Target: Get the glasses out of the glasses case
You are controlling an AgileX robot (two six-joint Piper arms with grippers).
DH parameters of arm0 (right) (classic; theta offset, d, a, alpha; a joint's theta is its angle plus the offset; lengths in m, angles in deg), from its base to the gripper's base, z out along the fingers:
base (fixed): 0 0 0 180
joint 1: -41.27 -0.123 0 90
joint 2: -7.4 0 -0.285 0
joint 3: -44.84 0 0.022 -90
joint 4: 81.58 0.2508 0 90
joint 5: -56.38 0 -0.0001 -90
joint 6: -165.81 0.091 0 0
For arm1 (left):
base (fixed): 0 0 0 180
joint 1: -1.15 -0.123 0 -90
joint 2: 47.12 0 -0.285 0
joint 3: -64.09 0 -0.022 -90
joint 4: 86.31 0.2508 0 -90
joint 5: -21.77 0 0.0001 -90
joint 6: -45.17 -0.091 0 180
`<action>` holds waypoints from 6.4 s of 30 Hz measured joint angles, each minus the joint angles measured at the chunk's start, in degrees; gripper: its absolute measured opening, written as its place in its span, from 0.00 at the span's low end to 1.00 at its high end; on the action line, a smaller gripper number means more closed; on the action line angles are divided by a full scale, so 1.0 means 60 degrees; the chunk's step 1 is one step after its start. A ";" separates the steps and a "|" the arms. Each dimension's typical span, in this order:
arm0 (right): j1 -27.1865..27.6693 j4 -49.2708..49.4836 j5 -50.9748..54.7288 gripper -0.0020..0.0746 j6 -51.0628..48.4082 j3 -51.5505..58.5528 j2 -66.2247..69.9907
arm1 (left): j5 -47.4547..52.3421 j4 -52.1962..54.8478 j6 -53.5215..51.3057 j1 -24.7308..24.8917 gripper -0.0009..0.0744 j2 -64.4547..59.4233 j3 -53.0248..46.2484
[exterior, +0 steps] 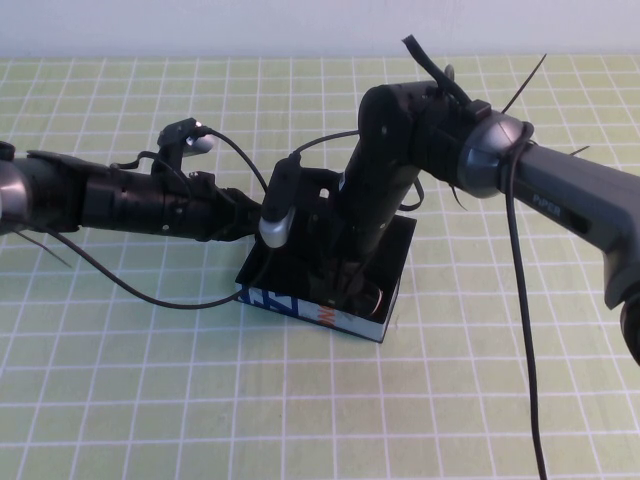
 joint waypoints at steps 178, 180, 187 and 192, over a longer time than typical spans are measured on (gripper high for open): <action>0.4501 0.1628 -0.5827 0.01 0.6753 1.5301 -2.1229 | -0.8677 0.0039 0.0460 0.0000 0.01 1.9808 -1.3170; 0.4501 0.1190 -0.6368 0.01 0.6753 1.5585 -2.1229 | -0.8677 0.0039 0.0460 0.0000 0.01 1.9808 -1.3170; 0.5010 0.0369 -0.9724 0.01 0.6746 1.8107 -2.1229 | -0.8677 0.0039 0.0460 0.0000 0.01 1.9808 -1.3170; 0.5477 0.0287 -1.0151 0.00 0.6746 1.8960 -2.1527 | -0.8677 0.0039 0.0460 0.0000 0.01 1.9808 -1.3170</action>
